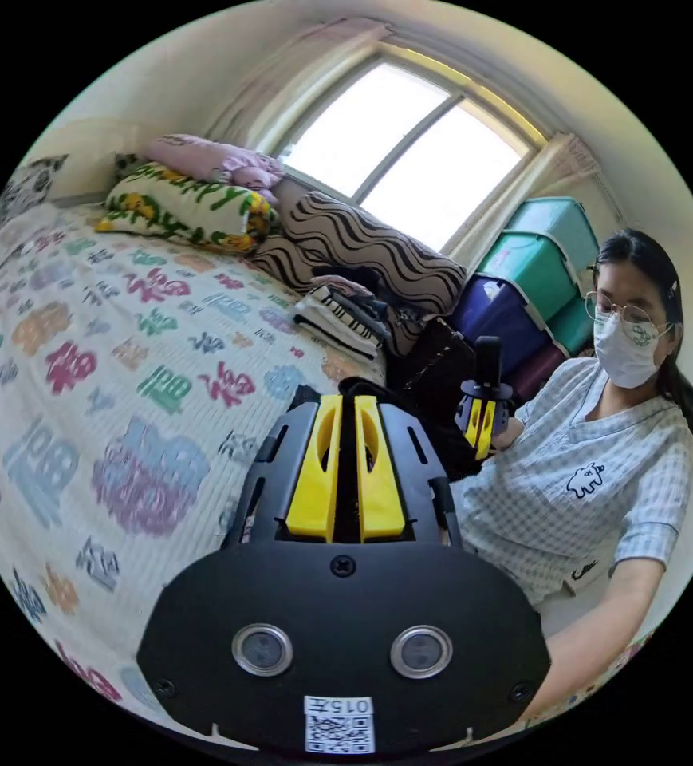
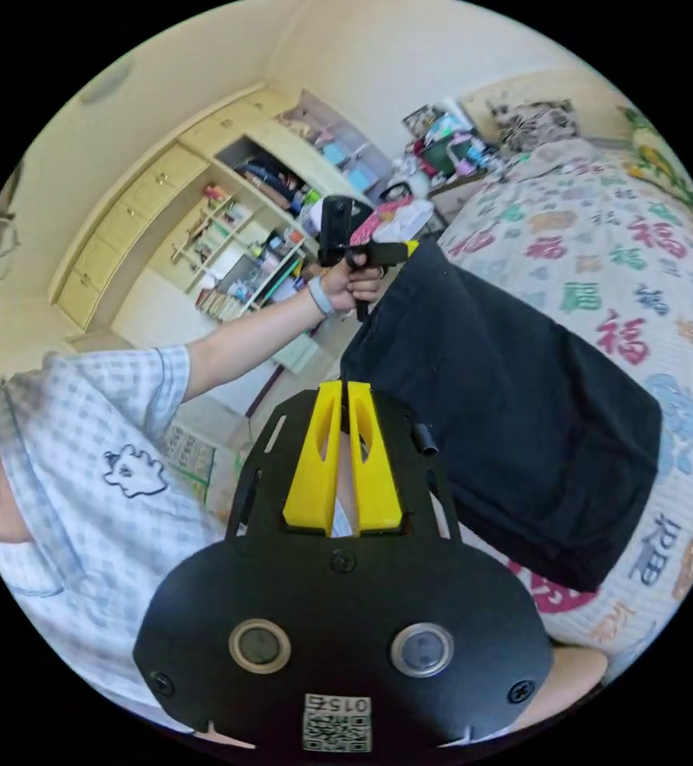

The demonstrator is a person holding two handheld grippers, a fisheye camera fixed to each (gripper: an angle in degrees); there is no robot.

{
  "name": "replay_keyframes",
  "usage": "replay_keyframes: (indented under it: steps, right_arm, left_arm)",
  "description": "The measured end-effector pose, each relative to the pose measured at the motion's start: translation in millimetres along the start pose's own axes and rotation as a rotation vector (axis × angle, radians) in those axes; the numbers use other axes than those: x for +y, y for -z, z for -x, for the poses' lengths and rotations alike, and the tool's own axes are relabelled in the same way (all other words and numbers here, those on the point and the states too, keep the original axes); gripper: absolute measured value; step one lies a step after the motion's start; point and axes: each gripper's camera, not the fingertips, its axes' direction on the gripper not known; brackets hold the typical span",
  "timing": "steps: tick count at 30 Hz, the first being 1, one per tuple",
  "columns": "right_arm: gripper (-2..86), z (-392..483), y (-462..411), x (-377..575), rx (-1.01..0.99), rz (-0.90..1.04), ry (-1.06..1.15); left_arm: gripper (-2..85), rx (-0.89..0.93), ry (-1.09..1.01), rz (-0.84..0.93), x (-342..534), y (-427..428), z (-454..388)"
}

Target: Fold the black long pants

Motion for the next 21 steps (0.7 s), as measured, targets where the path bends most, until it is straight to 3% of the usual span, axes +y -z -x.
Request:
replay_keyframes:
  steps: [8,15,21]
  right_arm:
    - [-0.6,36,-235,-73,0.065,0.339,0.021]
    - [-0.1,59,-327,-118,0.093,0.415,0.023]
    - [5.9,64,-397,-144,0.078,0.574,-0.012]
  left_arm:
    - [0.3,-0.017,0.233,-0.131,176,107,73]
    - [1.2,-0.019,0.341,-0.303,281,161,114]
    - [8.0,-0.097,0.541,-0.443,347,204,128]
